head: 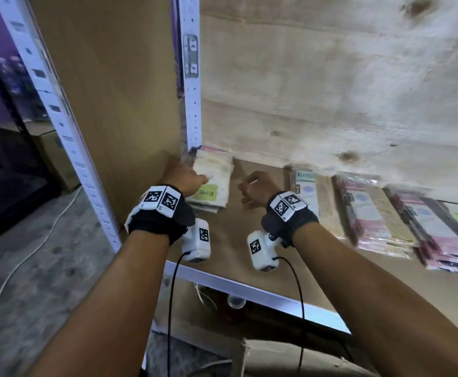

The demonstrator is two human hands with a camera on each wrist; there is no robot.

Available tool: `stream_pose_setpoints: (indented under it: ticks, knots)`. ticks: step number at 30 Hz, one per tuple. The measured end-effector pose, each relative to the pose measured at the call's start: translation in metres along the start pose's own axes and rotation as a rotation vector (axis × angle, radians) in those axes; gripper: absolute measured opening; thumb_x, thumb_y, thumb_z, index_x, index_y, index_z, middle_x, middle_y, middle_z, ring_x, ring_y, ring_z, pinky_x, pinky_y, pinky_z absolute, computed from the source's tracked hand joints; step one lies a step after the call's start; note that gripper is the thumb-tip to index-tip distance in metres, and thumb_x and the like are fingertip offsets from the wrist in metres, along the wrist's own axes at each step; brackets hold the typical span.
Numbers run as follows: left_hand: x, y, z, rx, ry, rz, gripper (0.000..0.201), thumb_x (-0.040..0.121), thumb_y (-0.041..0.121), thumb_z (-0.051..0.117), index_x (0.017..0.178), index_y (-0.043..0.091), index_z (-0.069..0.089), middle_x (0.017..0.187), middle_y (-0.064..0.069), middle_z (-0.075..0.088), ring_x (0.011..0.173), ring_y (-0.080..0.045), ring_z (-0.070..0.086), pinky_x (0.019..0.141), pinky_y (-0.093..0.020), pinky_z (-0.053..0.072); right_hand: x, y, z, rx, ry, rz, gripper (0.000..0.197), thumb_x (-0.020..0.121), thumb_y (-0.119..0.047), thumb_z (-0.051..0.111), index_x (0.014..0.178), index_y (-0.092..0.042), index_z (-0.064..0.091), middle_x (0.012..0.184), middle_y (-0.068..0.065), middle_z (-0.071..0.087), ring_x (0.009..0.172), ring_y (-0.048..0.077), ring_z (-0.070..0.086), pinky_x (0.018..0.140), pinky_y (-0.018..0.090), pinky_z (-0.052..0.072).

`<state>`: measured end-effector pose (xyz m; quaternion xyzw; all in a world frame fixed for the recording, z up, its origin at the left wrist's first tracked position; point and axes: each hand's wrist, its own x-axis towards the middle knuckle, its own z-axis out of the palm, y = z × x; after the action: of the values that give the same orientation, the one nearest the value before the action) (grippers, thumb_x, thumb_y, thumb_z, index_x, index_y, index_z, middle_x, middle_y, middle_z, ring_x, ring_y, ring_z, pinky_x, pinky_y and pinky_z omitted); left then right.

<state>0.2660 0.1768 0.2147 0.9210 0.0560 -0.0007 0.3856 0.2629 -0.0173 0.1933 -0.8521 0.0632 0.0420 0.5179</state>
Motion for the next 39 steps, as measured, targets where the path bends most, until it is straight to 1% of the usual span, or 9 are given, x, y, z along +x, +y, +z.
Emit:
stream_pose_setpoints:
  ticks: [5, 10, 18, 21, 26, 29, 34, 36, 39]
  knots:
    - [0.007, -0.002, 0.006, 0.04, -0.033, 0.06, 0.065, 0.087, 0.036, 0.069, 0.143, 0.008, 0.05, 0.112, -0.005, 0.073, 0.101, -0.023, 0.067, 0.094, -0.032, 0.052, 0.006, -0.001, 0.019, -0.014, -0.06, -0.011, 0.023, 0.089, -0.031, 0.07, 0.08, -0.012, 0.06, 0.064, 0.01, 0.071, 0.057, 0.03, 0.069, 0.057, 0.041, 0.06]
    - [0.01, -0.006, 0.007, -0.066, -0.074, 0.025, 0.027, 0.088, 0.025, 0.07, 0.107, 0.006, 0.074, 0.109, -0.01, 0.074, 0.097, -0.028, 0.07, 0.093, -0.038, 0.056, 0.005, 0.002, 0.014, 0.031, -0.115, 0.018, 0.019, 0.083, -0.01, 0.076, 0.076, -0.011, 0.058, 0.049, 0.004, 0.065, 0.04, 0.018, 0.058, 0.051, 0.033, 0.056]
    - [0.007, -0.007, 0.002, -0.034, -0.158, 0.101, 0.056, 0.083, -0.011, 0.06, 0.136, 0.007, 0.054, 0.119, -0.025, 0.063, 0.108, -0.039, 0.064, 0.095, -0.041, 0.053, -0.023, 0.007, -0.021, 0.477, -0.093, 0.037, 0.03, 0.09, 0.007, 0.061, 0.119, -0.002, 0.058, 0.083, 0.015, 0.063, 0.051, 0.018, 0.049, 0.043, 0.022, 0.04]
    - [0.0, 0.002, 0.0, 0.034, -0.135, 0.187, 0.069, 0.076, -0.005, 0.073, 0.138, 0.019, 0.055, 0.125, -0.02, 0.061, 0.113, -0.037, 0.06, 0.098, -0.035, 0.05, -0.04, 0.0, -0.047, 0.6, -0.095, 0.041, 0.01, 0.094, -0.001, 0.057, 0.101, 0.0, 0.064, 0.081, 0.013, 0.062, 0.054, 0.014, 0.05, 0.044, 0.017, 0.039]
    - [-0.02, 0.03, 0.012, -0.018, -0.006, 0.418, 0.024, 0.075, 0.023, 0.084, 0.098, 0.02, 0.076, 0.108, -0.002, 0.07, 0.106, -0.022, 0.064, 0.094, -0.033, 0.049, -0.073, -0.005, -0.095, 0.765, -0.132, 0.05, 0.014, 0.097, -0.013, 0.051, 0.095, -0.005, 0.062, 0.081, 0.014, 0.063, 0.059, 0.015, 0.053, 0.05, 0.018, 0.04]
    - [-0.031, 0.049, 0.025, -0.068, 0.042, 0.494, 0.023, 0.08, 0.031, 0.08, 0.097, 0.016, 0.076, 0.105, -0.005, 0.071, 0.099, -0.021, 0.064, 0.093, -0.036, 0.049, -0.09, 0.0, -0.126, 0.847, -0.092, 0.031, 0.017, 0.098, -0.025, 0.055, 0.101, -0.009, 0.062, 0.085, 0.016, 0.07, 0.062, 0.019, 0.059, 0.056, 0.022, 0.044]
    - [-0.057, 0.087, 0.054, -0.132, -0.027, 0.658, 0.038, 0.086, 0.032, 0.073, 0.071, 0.0, 0.057, 0.065, -0.018, 0.052, 0.065, -0.016, 0.041, 0.063, -0.03, 0.034, -0.113, 0.016, -0.174, 0.908, 0.019, -0.021, 0.039, 0.098, -0.049, 0.047, 0.081, -0.015, 0.053, 0.085, 0.011, 0.072, 0.062, 0.02, 0.063, 0.06, 0.029, 0.04]
    - [-0.068, 0.1, 0.068, -0.179, -0.072, 0.696, 0.04, 0.087, 0.031, 0.073, 0.069, -0.001, 0.056, 0.059, -0.003, 0.045, 0.062, -0.012, 0.037, 0.06, -0.027, 0.029, -0.123, 0.025, -0.188, 0.938, 0.085, -0.037, 0.035, 0.1, -0.045, 0.044, 0.082, -0.016, 0.054, 0.082, 0.011, 0.07, 0.06, 0.021, 0.059, 0.058, 0.03, 0.037]
    - [-0.084, 0.116, 0.089, -0.294, -0.225, 0.7, 0.019, 0.088, 0.025, 0.073, 0.092, 0.006, 0.076, 0.08, 0.011, 0.074, 0.074, -0.003, 0.062, 0.069, -0.02, 0.047, -0.139, 0.043, -0.204, 0.818, 0.183, -0.071, 0.015, 0.096, -0.026, 0.058, 0.095, -0.011, 0.06, 0.066, 0.004, 0.055, 0.058, 0.019, 0.044, 0.056, 0.028, 0.033]
